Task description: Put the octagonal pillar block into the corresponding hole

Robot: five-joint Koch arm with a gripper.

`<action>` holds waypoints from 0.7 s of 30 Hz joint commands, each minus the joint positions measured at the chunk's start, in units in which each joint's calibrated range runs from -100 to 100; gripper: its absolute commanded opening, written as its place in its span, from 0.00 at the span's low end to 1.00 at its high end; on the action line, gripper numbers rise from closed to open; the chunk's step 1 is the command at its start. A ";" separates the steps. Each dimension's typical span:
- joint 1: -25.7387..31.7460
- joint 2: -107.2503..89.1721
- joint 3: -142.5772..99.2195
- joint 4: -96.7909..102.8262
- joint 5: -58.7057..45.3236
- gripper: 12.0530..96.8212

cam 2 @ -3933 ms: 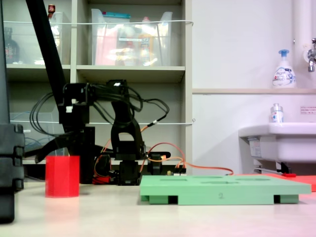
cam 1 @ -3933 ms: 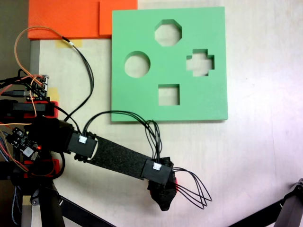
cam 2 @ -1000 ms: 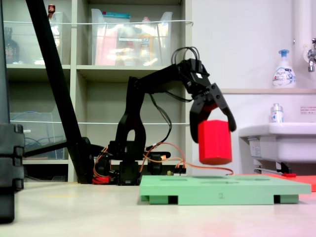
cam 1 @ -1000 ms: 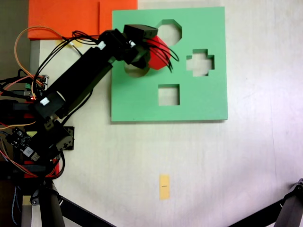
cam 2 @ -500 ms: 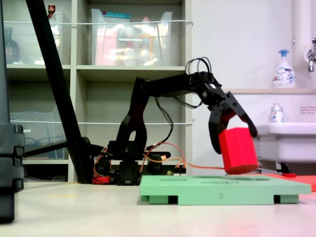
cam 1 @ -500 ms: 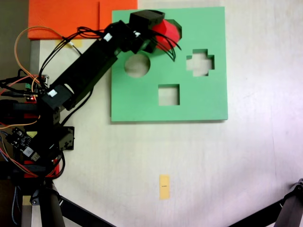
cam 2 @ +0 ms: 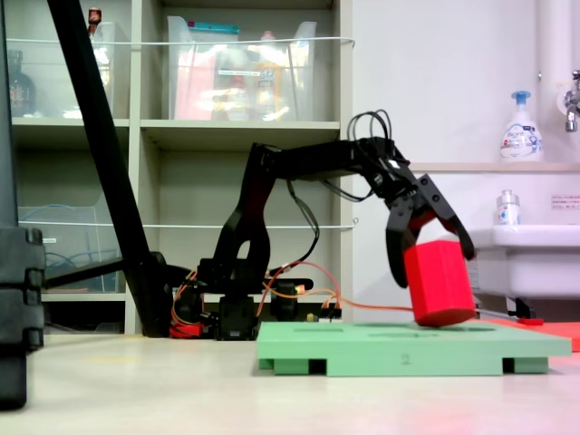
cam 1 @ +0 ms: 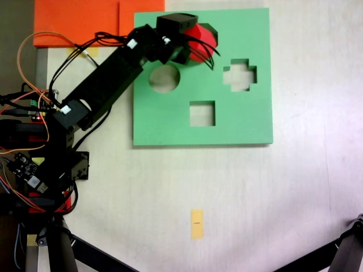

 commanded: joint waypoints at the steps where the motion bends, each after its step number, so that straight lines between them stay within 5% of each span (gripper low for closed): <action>1: 0.54 0.28 6.66 6.18 -0.34 0.28; 21: 1.47 9.36 11.75 6.37 -0.34 0.29</action>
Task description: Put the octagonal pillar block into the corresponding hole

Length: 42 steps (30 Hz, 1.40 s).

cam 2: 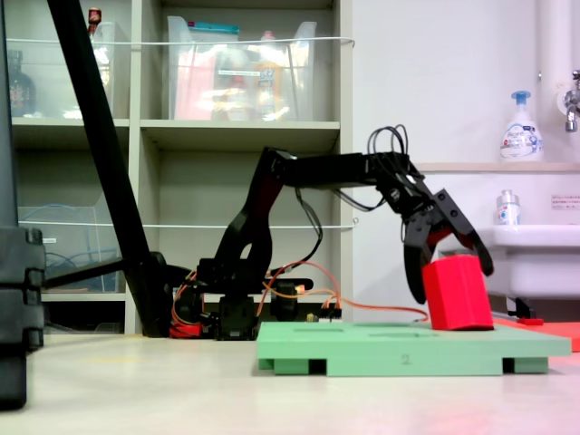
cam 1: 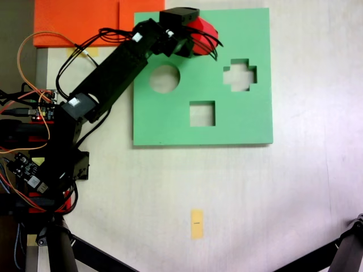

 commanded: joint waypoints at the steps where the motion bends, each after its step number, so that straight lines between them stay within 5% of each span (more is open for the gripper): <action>1: 0.54 0.07 7.83 3.73 -0.24 0.29; 42: 2.00 -15.99 8.03 -9.37 -5.91 0.30</action>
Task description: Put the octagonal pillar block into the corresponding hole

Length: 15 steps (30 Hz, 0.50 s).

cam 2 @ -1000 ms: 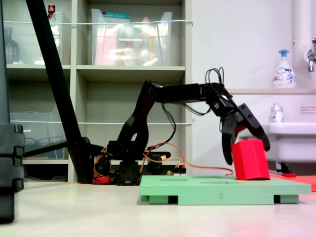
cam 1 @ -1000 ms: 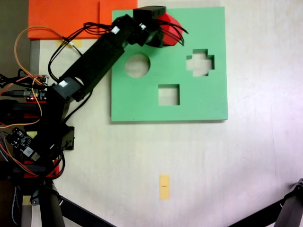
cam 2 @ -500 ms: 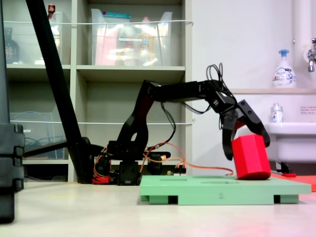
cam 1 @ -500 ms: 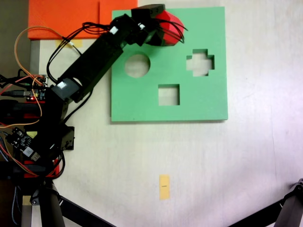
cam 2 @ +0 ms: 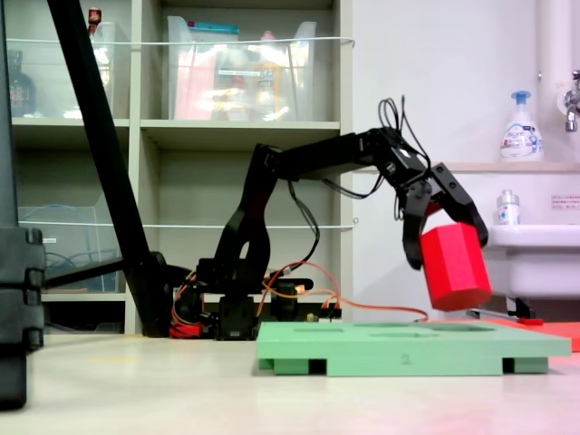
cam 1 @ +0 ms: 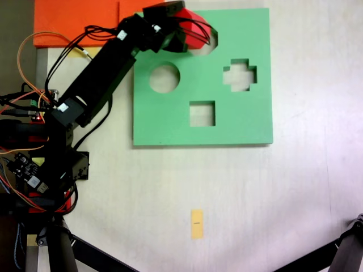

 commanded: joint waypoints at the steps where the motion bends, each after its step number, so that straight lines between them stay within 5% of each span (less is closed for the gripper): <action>1: 0.73 -5.18 5.48 -2.40 1.27 0.30; 15: 0.78 3.62 4.98 -4.71 1.95 0.33</action>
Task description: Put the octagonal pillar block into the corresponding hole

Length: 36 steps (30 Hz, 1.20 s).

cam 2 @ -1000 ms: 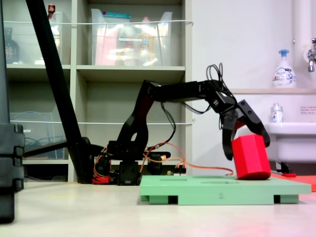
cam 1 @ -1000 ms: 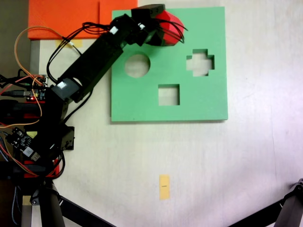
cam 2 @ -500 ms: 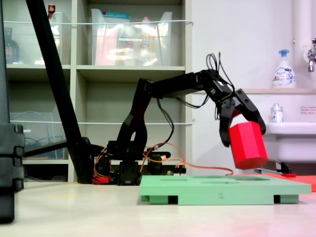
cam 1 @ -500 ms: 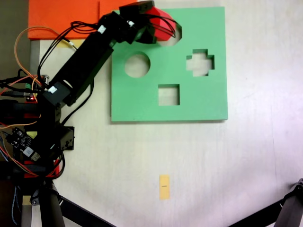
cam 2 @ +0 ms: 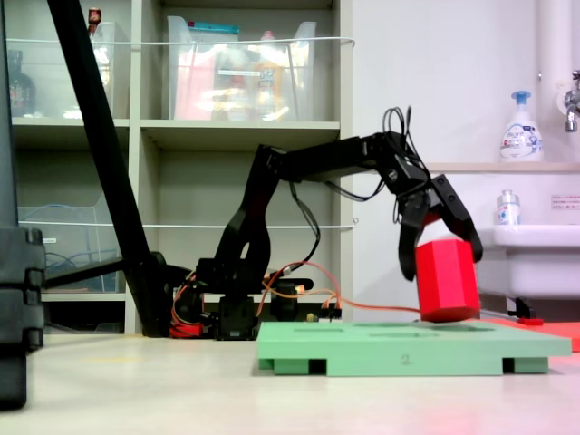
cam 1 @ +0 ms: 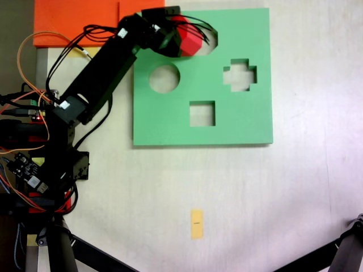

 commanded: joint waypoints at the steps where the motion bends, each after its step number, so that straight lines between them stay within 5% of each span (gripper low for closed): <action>1: 0.34 1.30 5.08 0.28 0.63 0.33; 36: -2.49 12.34 13.26 4.80 -2.44 0.35</action>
